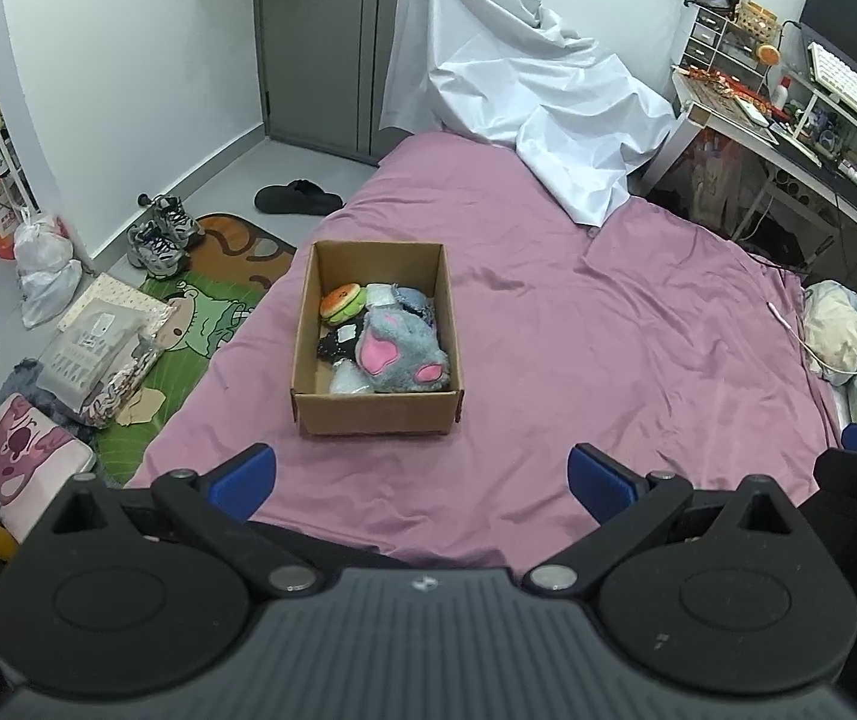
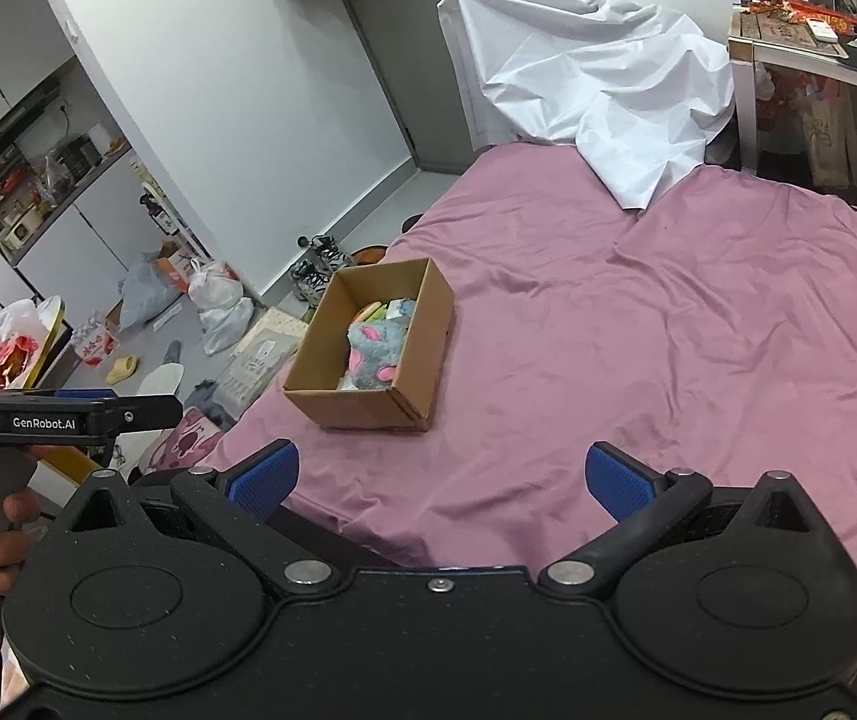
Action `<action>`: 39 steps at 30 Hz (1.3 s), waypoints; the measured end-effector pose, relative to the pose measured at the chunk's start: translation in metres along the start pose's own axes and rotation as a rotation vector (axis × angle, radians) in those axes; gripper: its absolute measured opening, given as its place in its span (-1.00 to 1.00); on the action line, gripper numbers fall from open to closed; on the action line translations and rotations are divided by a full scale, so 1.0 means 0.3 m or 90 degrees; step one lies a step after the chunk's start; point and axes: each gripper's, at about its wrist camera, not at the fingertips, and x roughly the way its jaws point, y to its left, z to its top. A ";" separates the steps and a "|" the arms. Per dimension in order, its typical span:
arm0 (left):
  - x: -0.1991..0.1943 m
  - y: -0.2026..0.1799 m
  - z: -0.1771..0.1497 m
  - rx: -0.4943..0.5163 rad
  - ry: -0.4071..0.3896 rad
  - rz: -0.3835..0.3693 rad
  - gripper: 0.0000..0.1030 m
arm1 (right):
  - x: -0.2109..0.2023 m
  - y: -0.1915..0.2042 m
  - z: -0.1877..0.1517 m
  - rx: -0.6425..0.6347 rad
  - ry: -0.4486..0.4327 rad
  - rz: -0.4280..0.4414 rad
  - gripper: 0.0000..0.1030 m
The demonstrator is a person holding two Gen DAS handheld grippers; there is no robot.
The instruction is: Organize soft objects
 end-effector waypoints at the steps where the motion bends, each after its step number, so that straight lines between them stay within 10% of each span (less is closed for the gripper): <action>1: 0.000 0.002 0.000 -0.001 0.000 0.000 1.00 | 0.001 0.001 -0.001 0.000 0.001 0.001 1.00; 39: -0.010 -0.016 0.021 0.000 -0.009 0.003 1.00 | 0.002 -0.004 -0.003 -0.001 0.003 0.020 1.00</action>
